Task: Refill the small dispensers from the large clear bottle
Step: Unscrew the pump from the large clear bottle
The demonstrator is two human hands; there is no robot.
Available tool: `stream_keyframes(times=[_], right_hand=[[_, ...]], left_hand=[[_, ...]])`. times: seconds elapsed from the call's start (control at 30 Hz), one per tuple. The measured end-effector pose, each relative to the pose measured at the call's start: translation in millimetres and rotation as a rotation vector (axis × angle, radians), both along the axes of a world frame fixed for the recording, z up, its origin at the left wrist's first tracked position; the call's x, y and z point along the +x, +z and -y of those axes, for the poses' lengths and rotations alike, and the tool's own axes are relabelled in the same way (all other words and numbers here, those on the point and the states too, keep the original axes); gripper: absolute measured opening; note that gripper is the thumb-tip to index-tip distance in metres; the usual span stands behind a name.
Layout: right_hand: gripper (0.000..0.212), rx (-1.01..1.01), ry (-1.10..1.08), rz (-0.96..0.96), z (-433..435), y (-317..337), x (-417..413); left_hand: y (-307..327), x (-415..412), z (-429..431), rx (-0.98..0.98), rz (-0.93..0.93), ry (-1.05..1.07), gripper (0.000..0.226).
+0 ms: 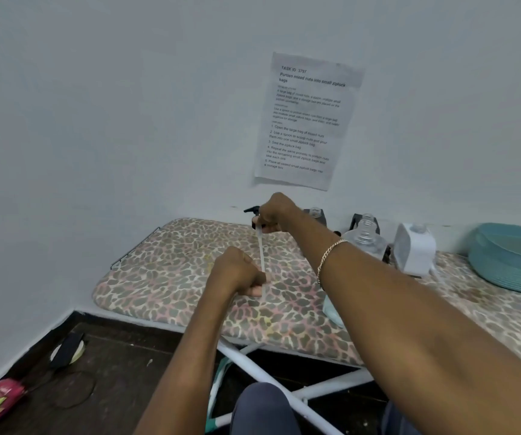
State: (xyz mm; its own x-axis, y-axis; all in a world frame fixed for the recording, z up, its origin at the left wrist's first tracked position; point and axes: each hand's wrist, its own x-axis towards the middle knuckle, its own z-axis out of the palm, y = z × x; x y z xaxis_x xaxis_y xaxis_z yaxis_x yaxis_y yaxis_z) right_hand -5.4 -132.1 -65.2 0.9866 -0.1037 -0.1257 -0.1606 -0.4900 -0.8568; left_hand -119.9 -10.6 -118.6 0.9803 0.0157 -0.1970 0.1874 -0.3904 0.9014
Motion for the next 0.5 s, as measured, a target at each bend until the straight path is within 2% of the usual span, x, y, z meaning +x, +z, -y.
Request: stream_keyframes(times=[0.1, 0.2, 0.33, 0.43, 0.5], right_hand=[[0.040, -0.034, 0.026, -0.067, -7, -22, 9], [0.038, -0.071, 0.052, -0.116, -14, -41, 15], [0.042, -0.121, 0.064, -0.110, -19, -60, 21], [0.030, -0.118, 0.099, -0.122, -26, -69, 21], [0.024, -0.120, 0.102, -0.134, -29, -72, 23]], left_hand=[[-8, 6, -2, 0.072, -0.012, -0.001, 0.028], [-17, 11, -4, 0.159, -0.010, 0.001, 0.018], [-27, 15, -5, 0.259, -0.032, 0.016, 0.019], [-35, 18, -6, 0.249, -0.052, 0.024, 0.028], [-40, 20, -6, 0.255, -0.063, 0.025, 0.023]])
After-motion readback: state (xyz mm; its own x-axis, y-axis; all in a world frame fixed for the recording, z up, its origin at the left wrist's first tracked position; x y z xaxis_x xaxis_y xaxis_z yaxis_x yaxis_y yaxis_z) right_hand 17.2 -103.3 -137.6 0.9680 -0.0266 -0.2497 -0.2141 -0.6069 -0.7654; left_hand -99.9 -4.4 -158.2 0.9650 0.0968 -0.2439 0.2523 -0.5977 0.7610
